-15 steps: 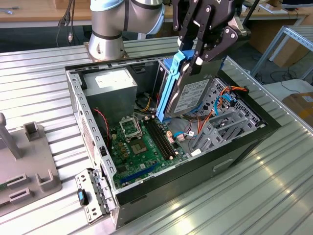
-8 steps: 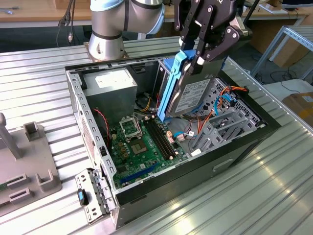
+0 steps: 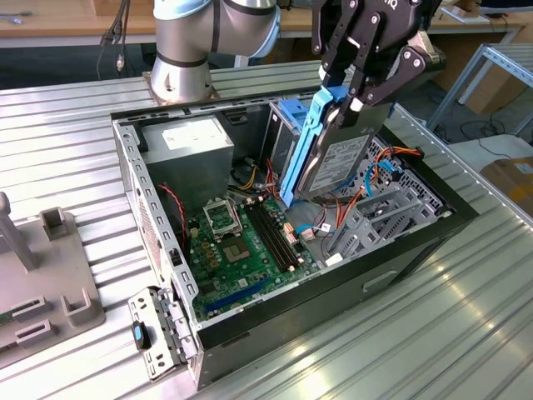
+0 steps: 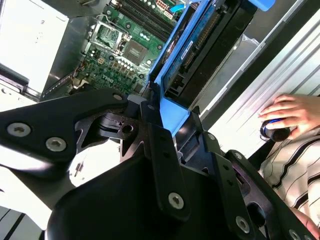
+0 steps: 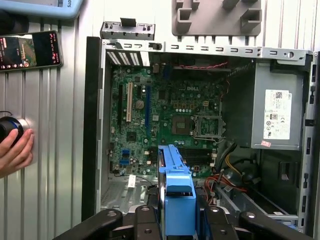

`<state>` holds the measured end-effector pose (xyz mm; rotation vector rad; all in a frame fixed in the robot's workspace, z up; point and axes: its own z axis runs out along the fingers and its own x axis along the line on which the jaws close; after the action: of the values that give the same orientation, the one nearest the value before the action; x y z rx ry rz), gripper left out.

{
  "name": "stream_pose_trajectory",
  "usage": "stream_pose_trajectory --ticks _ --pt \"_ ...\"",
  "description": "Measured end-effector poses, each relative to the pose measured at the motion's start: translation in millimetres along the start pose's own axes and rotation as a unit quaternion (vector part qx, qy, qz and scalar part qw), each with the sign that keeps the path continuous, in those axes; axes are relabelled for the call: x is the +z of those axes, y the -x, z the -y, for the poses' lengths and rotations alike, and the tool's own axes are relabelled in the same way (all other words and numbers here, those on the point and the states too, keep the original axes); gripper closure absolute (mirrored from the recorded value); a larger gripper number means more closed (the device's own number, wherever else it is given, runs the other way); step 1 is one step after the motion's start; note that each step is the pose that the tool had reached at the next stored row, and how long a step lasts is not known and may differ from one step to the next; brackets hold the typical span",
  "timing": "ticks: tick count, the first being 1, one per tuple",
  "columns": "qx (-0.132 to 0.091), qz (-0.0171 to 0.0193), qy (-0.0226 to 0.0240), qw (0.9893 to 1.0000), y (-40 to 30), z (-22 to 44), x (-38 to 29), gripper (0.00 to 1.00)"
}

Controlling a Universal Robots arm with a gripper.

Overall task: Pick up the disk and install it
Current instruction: 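Pick up the disk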

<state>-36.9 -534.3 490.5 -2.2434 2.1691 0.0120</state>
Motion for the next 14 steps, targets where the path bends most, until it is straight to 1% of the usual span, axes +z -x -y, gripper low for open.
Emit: stream_pose_trajectory --ticks 1,2,4,6,7,9,10,11,12,13,14 --pt "0.0 -0.0001 0.0 1.0 -3.9 0.1 -0.1 0.63" --pt "0.0 0.0 0.0 1.0 -9.4 0.0 0.0 0.63" --pt "0.0 0.0 0.0 1.0 -15.5 -0.2 -0.2 0.63" --pt "0.0 0.0 0.0 1.0 -22.8 -0.5 -0.3 0.63" --pt "0.0 0.0001 0.0 1.0 -28.3 -0.7 -0.4 0.63" --pt "0.0 0.0 0.0 1.0 -34.4 -0.9 -0.5 0.63" --pt "0.0 0.0002 -0.0001 1.0 -36.0 -1.0 -0.4 0.63" --pt "0.0 0.0001 -0.0001 1.0 -36.1 -1.0 -0.4 0.63" --pt "0.0 -0.0002 0.0 1.0 -36.2 0.6 -0.5 0.63" --pt "0.0 -0.0001 0.0 1.0 -36.3 3.4 -0.4 0.63" --pt "0.0 -0.0001 0.0 1.0 -36.4 8.4 -0.3 0.63"
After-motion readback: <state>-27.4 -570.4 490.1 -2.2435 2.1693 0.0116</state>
